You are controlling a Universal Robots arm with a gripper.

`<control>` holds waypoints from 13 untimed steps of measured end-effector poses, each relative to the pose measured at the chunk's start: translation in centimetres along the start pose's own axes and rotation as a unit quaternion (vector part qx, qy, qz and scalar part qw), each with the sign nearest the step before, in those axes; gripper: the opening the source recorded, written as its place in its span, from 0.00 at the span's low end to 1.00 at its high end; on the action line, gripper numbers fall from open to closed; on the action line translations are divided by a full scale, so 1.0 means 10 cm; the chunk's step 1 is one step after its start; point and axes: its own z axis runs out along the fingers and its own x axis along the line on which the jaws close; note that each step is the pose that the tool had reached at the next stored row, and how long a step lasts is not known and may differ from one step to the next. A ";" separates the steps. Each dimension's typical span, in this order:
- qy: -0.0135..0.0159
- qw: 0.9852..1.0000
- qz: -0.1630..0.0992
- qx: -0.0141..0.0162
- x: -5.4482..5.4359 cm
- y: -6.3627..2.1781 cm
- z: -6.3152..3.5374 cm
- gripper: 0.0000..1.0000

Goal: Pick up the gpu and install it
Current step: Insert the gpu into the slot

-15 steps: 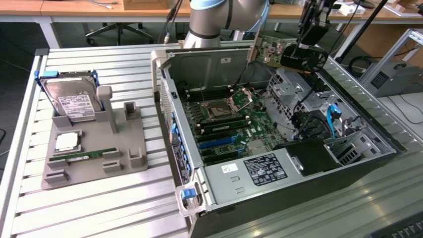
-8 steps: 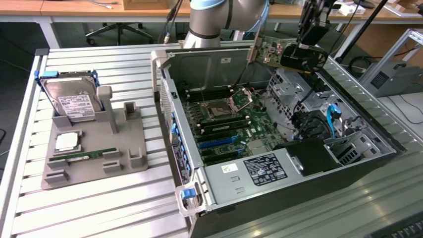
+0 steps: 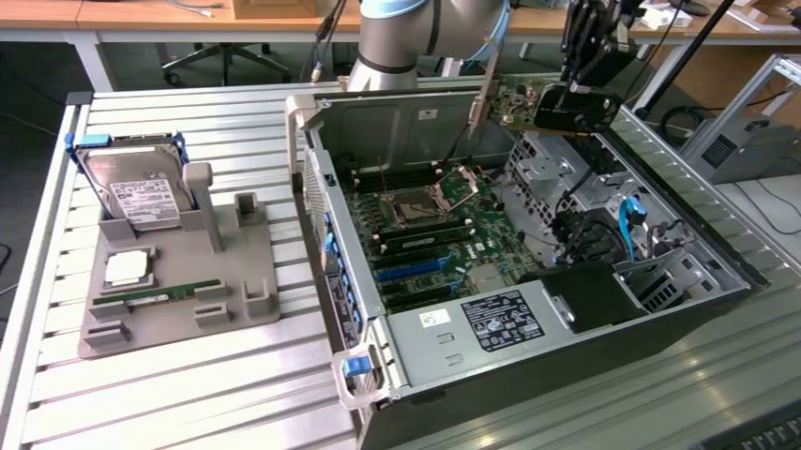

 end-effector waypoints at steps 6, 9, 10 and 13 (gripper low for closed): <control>0.003 0.998 -0.060 0.004 0.00 0.000 0.000 0.27; 0.007 0.995 -0.099 0.007 0.00 0.000 0.000 0.27; 0.007 0.994 -0.106 0.007 0.00 0.000 0.000 0.27; 0.010 0.992 -0.125 0.009 0.00 0.002 0.000 0.27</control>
